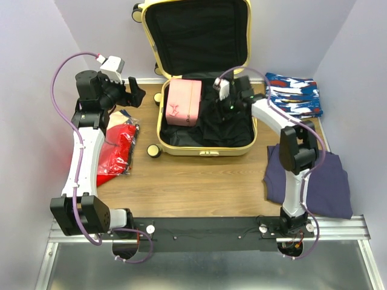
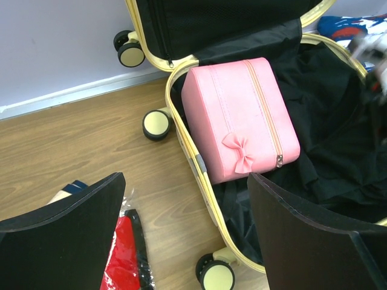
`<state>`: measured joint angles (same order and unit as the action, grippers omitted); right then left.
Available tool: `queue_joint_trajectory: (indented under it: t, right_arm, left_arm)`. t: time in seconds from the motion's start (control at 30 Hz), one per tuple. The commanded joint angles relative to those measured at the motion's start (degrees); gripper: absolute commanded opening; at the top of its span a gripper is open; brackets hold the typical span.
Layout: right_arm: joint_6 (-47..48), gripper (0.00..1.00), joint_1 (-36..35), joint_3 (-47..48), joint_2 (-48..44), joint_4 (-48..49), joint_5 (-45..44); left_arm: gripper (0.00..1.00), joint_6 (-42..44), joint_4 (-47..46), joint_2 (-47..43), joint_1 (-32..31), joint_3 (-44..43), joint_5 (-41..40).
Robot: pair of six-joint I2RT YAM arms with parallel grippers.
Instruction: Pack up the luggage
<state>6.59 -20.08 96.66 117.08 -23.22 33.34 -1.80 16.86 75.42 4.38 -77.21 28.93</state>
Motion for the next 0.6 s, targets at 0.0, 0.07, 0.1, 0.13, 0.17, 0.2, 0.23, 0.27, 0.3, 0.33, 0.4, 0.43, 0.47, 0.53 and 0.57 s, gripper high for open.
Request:
queue_joint_trajectory:
  t: [0.0, 0.07, 0.1, 0.13, 0.17, 0.2, 0.23, 0.27, 0.3, 0.33, 0.4, 0.43, 0.47, 0.53, 0.57]
  right_arm:
    - [0.1, 0.56, -2.8, -4.7, 3.5, -1.9, 0.3]
    - [-0.3, 0.57, -3.0, -6.2, 4.9, -2.0, -1.2]
    - [-0.1, 0.59, -3.0, -6.6, 4.8, -2.0, -2.9]
    - [0.7, 0.61, -3.0, -7.3, 4.6, -2.0, -3.8]
    - [1.2, 0.62, -3.0, -8.1, 3.9, -2.1, -4.4]
    - [1.4, 0.65, -2.9, -8.2, 1.7, -2.2, -5.1]
    - [1.4, 0.67, -2.6, -8.3, 0.4, -2.6, -5.2]
    - [1.6, 0.70, -2.3, -7.9, -1.6, -3.1, -4.9]
    - [1.9, 0.75, -2.1, -7.4, -5.2, -3.8, -3.7]
    - [3.0, 0.78, -1.7, -6.8, -7.5, -5.6, -3.2]
    - [4.9, 0.86, -1.4, -4.7, -11.5, -7.9, -2.8]
    - [6.2, 0.88, -0.8, -4.2, -15.9, -9.5, -2.8]
    - [6.7, 0.89, -0.4, -3.9, -17.7, -10.2, -3.3]
    - [8.4, 0.90, 0.8, -4.4, -22.9, -13.2, -6.6]
    - [9.3, 0.90, 1.5, -5.0, -24.7, -14.6, -7.9]
  left_arm:
    - [0.92, 1.4, 1.1, -2.9, 0.5, 1.6, -0.5]
    - [0.92, 1.5, 1.3, -3.3, 0.5, 2.1, -1.0]
    - [0.92, 1.5, 1.5, -3.4, 0.4, 2.0, -1.1]
    - [0.92, 2.1, 1.8, -3.3, 0.5, 2.1, -1.0]
    - [0.92, 2.8, 1.9, -3.3, 0.5, 2.2, -0.9]
    - [0.92, 3.1, 1.9, -3.3, 0.4, 2.2, -0.9]
    - [0.92, 3.2, 1.9, -3.3, 0.4, 2.5, 0.0]
    - [0.92, 3.3, 1.8, -3.3, 0.5, 2.6, 0.7]
    - [0.92, 3.5, 1.6, -3.4, 0.5, 2.8, 1.6]
    - [0.92, 3.6, 0.7, -3.5, 0.5, 3.5, 3.2]
    - [0.93, 3.7, -0.9, -4.0, 0.5, 4.3, 5.0]
    - [0.93, 4.2, -1.6, -4.1, 0.4, 4.5, 6.6]
    - [0.93, 4.4, -2.2, -4.4, 0.4, 5.1, 7.4]
    - [0.93, 6.4, -3.3, -4.8, -0.2, 5.4, 9.7]
    - [0.93, 7.3, -3.5, -4.9, -1.5, 5.3, 10.2]
